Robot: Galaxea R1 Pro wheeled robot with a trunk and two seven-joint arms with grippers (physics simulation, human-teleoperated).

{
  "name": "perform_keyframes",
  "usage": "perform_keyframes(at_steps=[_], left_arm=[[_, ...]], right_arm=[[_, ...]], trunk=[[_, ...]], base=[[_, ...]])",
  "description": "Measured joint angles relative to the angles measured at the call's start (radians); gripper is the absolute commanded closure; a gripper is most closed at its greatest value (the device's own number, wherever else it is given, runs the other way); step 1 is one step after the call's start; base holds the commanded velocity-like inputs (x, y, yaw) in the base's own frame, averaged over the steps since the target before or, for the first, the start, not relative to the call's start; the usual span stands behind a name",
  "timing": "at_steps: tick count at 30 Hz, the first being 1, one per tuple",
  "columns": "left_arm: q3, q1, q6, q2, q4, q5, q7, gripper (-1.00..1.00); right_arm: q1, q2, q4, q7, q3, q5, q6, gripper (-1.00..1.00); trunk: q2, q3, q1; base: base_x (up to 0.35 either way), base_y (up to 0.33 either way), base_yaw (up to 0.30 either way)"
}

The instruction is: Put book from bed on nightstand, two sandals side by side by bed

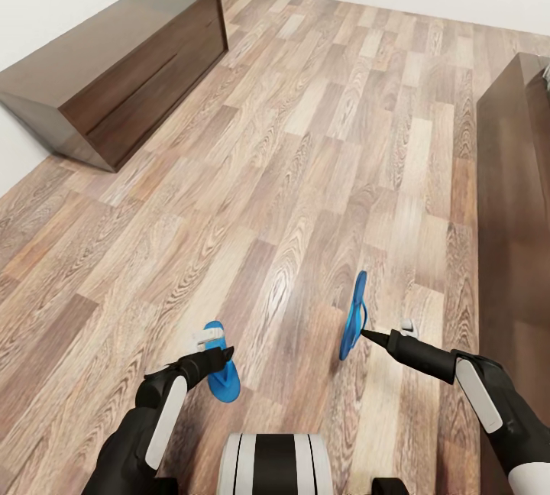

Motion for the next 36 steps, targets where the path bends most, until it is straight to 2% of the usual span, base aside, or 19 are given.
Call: perform_keyframes(at_steps=[4,17,22,25,29,32,36], left_arm=[[-0.001,0.000,0.000,-0.001,0.000,0.001,0.000,-1.00],[-0.004,0.000,0.001,-0.002,0.007,0.004,0.000,-1.00],[-0.006,0.000,0.001,-0.002,0.008,0.004,0.000,-1.00],[-0.006,0.000,0.001,-0.002,0.008,0.003,0.000,-1.00],[-0.005,0.000,0.000,-0.002,0.007,0.003,0.000,-1.00],[-0.004,0.000,0.001,-0.002,0.006,0.003,0.000,-1.00],[-0.005,0.000,0.001,-0.002,0.006,0.003,0.000,-1.00]], right_arm=[[0.000,0.005,0.000,0.000,0.002,0.000,-0.005,1.00],[0.000,0.008,0.000,0.000,0.002,0.005,-0.010,1.00],[0.000,0.002,0.000,0.002,-0.006,0.000,-0.003,1.00],[0.000,-0.001,-0.001,0.004,-0.009,-0.025,0.000,1.00],[0.000,-0.011,-0.002,0.004,-0.011,-0.115,0.005,1.00],[0.000,-0.016,-0.003,0.004,-0.012,-0.144,0.033,1.00],[0.000,-0.018,-0.018,0.003,-0.013,-0.159,0.099,1.00]], trunk=[[0.000,0.000,0.000],[-0.003,-0.050,0.006],[-0.004,-0.070,0.008],[-0.005,-0.081,0.009],[-0.005,-0.089,0.010],[-0.005,-0.089,0.010],[-0.005,-0.089,0.010]], base=[[0.000,0.000,0.000],[0.000,0.000,0.000],[0.000,0.000,0.000],[0.000,0.000,0.000],[0.000,0.000,0.000],[0.000,0.000,0.000],[0.000,0.000,0.000]])
